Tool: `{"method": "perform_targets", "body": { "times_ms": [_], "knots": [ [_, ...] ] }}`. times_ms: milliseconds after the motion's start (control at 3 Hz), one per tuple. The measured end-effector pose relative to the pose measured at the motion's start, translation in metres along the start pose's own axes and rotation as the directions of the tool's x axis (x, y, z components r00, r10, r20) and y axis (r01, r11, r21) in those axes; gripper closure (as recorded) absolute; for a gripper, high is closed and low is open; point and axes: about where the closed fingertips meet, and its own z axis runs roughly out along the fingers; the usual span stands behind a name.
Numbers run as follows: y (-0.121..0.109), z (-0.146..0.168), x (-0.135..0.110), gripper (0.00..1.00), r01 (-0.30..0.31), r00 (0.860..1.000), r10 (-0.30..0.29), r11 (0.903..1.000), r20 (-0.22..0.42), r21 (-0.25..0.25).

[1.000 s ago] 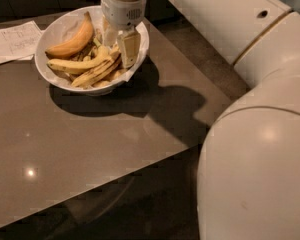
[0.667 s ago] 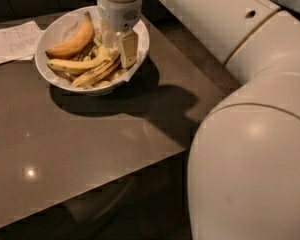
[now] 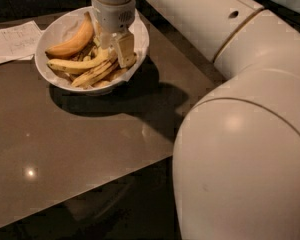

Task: Pick banana from white bowl

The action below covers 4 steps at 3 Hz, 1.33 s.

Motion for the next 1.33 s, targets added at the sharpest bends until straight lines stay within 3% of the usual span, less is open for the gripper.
{"method": "perform_targets", "body": {
  "times_ms": [1333],
  "knots": [
    [-0.008,0.024,0.002,0.42,0.025,0.999,-0.024,0.999,0.027,-0.036]
  ]
}}
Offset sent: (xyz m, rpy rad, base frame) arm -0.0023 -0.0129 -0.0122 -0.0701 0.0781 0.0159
